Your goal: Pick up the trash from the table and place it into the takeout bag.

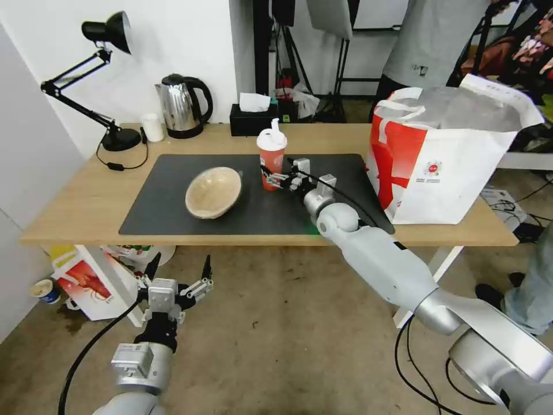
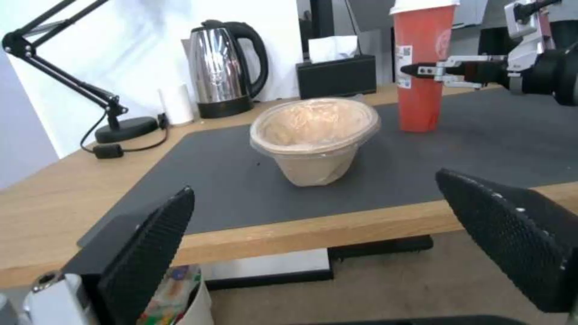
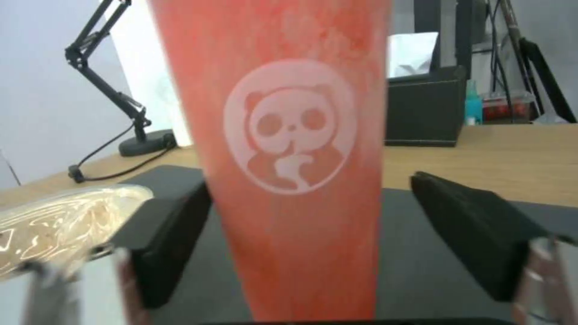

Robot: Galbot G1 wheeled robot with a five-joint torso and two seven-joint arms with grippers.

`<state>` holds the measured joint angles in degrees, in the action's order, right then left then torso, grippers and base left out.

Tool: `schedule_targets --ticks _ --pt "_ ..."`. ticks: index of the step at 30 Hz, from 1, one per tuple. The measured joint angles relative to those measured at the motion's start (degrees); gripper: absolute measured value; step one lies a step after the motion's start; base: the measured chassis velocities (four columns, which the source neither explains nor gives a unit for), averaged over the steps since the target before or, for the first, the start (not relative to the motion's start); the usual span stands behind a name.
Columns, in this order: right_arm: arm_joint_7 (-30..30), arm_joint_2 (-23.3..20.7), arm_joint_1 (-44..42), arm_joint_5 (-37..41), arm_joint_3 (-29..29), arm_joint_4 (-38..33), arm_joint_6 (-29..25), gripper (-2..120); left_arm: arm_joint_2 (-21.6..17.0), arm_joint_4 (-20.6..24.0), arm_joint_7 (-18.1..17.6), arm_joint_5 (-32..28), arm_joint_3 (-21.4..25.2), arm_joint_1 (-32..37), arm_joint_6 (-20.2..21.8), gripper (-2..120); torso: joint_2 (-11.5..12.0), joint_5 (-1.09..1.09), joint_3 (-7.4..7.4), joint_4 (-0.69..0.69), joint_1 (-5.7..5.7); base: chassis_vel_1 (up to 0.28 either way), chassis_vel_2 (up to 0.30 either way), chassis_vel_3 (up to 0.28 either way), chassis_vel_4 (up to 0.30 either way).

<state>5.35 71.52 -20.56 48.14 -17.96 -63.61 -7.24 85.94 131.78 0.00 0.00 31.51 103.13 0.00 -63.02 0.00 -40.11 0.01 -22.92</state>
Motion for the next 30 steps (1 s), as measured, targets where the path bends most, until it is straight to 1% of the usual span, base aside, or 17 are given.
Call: schedule_targets --ticks 1,3,4,6,7,10,11,13,14,15,19,21,23,25,27,29,30 --pt "0.2 0.0 0.0 0.1 0.1 0.1 0.0 80 0.0 0.0 0.0 0.0 0.0 0.0 0.0 100 0.0 -0.01 0.0 0.0 0.0 0.0 0.0 0.0 0.0" --pt "0.6 -0.1 0.0 0.3 0.2 0.3 0.0 68 0.0 0.0 0.0 0.0 0.0 0.0 0.0 100 0.0 0.0 0.0 -0.01 0.0 0.0 0.0 0.0 0.0" --pt "0.6 -0.1 0.0 0.3 0.2 0.3 0.0 68 0.0 0.0 0.0 0.0 0.0 0.0 0.0 100 0.0 0.0 0.0 -0.01 0.0 0.0 0.0 0.0 0.0" --pt "0.7 -0.1 0.0 0.5 0.2 0.3 0.0 64 0.0 0.0 0.0 0.0 0.0 0.0 0.0 100 0.0 0.0 0.0 -0.01 0.0 0.0 0.0 0.0 0.0" --pt "0.8 -0.1 0.0 0.6 0.2 0.3 0.0 55 0.0 0.0 0.0 0.0 0.0 0.0 0.0 100 0.0 0.0 0.0 -0.01 0.0 0.0 0.0 0.0 0.0" --pt "0.9 0.0 0.0 0.7 0.2 0.4 0.0 51 0.0 0.0 0.0 0.0 0.0 0.0 0.0 100 0.0 0.0 0.0 0.0 0.0 0.0 0.0 0.0 0.0" --pt "0.9 0.0 0.0 0.9 0.2 0.4 0.0 45 0.0 0.0 0.0 0.0 0.0 0.0 0.0 100 0.0 0.0 0.0 -0.01 0.0 0.0 0.0 0.0 0.0" --pt "1.0 0.0 0.0 0.9 0.2 0.4 0.0 43 0.0 0.0 0.0 0.0 0.0 0.0 0.0 100 0.0 0.0 0.0 -0.01 0.0 0.0 0.0 0.0 0.0" --pt "1.1 0.0 0.0 1.1 0.2 0.4 0.0 39 0.0 0.0 0.0 0.0 0.0 0.0 0.0 100 0.0 0.0 0.0 -0.01 0.0 0.0 0.0 0.0 0.0" --pt "1.1 0.0 0.0 1.1 0.2 0.4 0.0 39 0.0 0.0 0.0 0.0 0.0 0.0 0.0 100 0.0 0.0 0.0 -0.01 0.0 0.0 0.0 0.0 0.0" --pt "2.1 -0.4 0.1 1.6 0.5 0.4 0.0 25 0.0 0.0 0.0 0.0 0.0 0.0 0.0 100 0.0 0.0 0.0 -0.01 0.0 0.0 0.0 0.0 0.0" --pt "2.2 -0.6 0.1 1.7 0.6 0.3 0.0 24 0.0 0.0 0.0 0.0 0.0 0.0 0.0 100 0.0 0.0 0.0 -0.01 0.0 0.0 0.0 0.0 0.0" --pt "3.0 -1.1 0.1 2.3 0.8 -0.2 -0.1 15 0.0 0.0 0.0 0.0 0.0 0.0 0.0 100 0.0 0.0 0.0 0.0 0.0 0.0 0.0 0.0 0.0" --pt "3.1 -1.2 0.0 2.6 0.8 -0.2 -0.2 14 0.0 0.0 0.0 0.0 0.0 0.0 0.0 100 0.0 0.0 0.0 0.0 0.0 0.0 0.0 0.0 0.0" --pt "3.5 -1.3 -0.2 2.9 1.0 -0.3 -0.2 7 0.0 0.0 0.0 0.0 0.0 0.0 0.0 100 0.0 0.0 0.0 -0.01 0.0 0.0 0.0 0.0 0.0" --pt "3.6 -1.3 -0.3 3.0 1.0 -0.3 -0.2 7 0.0 0.0 0.0 0.0 0.0 0.0 0.0 100 0.0 0.0 0.0 0.0 0.0 0.0 0.0 0.0 0.0" --pt "3.9 -1.4 -0.4 3.0 1.1 -0.3 -0.2 4 0.0 0.0 0.0 0.0 0.0 0.0 0.0 100 0.0 0.0 0.0 -0.01 0.0 0.0 0.0 0.0 0.0"
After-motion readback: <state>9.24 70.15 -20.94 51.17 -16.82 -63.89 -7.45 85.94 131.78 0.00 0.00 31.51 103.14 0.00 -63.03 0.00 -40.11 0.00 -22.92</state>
